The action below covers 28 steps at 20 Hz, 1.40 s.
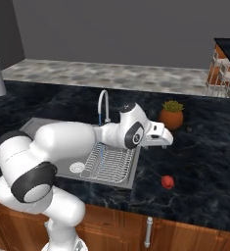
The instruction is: Turn on the sink faucet. Then move the bell pepper from the counter to the sink. Turn off the sink. Move the vegetable from the sink to the pot next to the stove. Finally move the pot to the front center burner.
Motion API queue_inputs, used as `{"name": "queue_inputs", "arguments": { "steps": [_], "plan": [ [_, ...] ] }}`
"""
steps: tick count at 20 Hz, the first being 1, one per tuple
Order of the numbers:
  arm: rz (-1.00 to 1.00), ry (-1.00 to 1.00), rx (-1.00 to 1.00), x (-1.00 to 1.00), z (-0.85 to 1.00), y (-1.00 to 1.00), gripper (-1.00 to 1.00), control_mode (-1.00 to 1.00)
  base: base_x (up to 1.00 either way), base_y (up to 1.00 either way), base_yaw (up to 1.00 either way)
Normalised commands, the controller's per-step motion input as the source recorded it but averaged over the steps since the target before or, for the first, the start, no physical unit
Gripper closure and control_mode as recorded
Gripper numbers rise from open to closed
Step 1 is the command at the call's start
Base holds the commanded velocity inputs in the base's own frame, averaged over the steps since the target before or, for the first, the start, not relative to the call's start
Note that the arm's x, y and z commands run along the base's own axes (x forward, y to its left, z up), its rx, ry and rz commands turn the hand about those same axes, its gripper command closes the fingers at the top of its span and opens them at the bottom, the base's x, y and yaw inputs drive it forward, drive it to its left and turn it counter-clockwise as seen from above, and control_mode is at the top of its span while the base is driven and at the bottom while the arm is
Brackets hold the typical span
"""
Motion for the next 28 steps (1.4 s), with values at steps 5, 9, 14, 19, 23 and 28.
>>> {"name": "queue_inputs", "arguments": {
  "steps": [5, 9, 14, 19, 23, 28],
  "plan": [
    [-0.12, 0.35, 0.00, -0.36, 0.60, -0.34, -1.00, -1.00, 0.00, 0.00, 0.00],
    [-0.06, 0.09, 0.11, -0.29, -0.04, -0.08, -1.00, -1.00, 0.00, 0.00, 0.00],
    [0.00, 0.09, 0.18, -0.27, -0.02, -0.08, -1.00, -1.00, 0.00, 0.00, 0.00],
    [0.00, 0.03, 0.04, -0.13, -0.46, -0.15, -1.00, -1.00, 0.00, 0.00, 0.00],
    [0.02, 0.03, 0.00, -0.03, -0.56, -0.01, -1.00, -1.00, 0.00, 0.00, 0.00],
    [0.08, 0.00, 0.00, 0.00, -0.43, -0.01, -1.00, -1.00, 0.00, 0.00, 0.00]
  ]
}}
